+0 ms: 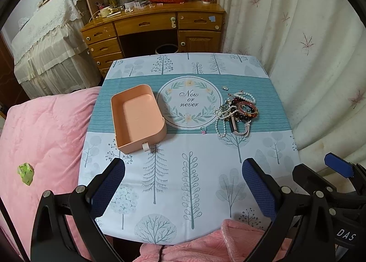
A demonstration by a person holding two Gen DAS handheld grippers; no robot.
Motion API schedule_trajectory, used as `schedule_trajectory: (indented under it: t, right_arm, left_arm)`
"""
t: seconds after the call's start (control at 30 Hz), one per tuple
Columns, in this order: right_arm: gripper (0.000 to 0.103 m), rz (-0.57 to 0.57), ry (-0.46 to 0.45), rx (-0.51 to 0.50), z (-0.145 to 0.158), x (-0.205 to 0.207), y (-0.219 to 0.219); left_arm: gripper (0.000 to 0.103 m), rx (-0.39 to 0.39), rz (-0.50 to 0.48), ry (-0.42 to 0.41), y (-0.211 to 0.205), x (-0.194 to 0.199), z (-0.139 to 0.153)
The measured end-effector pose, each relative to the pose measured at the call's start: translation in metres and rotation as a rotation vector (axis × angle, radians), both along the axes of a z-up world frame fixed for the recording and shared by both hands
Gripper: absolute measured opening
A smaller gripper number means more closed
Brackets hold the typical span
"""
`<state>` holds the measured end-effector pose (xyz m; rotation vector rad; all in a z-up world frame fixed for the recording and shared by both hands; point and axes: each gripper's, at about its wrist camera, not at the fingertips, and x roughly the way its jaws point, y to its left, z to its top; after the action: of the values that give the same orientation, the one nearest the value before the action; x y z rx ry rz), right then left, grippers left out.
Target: Organize jewelry
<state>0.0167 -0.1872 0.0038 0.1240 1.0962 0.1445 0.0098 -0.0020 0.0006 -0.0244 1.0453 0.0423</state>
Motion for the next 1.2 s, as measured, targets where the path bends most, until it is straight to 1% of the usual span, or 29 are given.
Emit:
schedule_trajectory:
  t: [0.13, 0.23, 1.2]
  right_arm:
    - [0.093, 0.005, -0.001, -0.002, -0.0018, 0.0039, 0.0003]
    - [0.093, 0.008, -0.006, -0.003, 0.0034, -0.0011, 0.0002]
    - [0.093, 0.026, -0.023, -0.013, 0.0072, -0.0045, -0.0016]
  left_arm:
    - [0.101, 0.0, 0.0, 0.0, 0.0005, -0.0005, 0.0001]
    - [0.101, 0.0, -0.001, -0.001, 0.0006, -0.0002, 0.0004]
    - [0.101, 0.005, 0.001, -0.002, 0.0005, -0.0015, 0.0017]
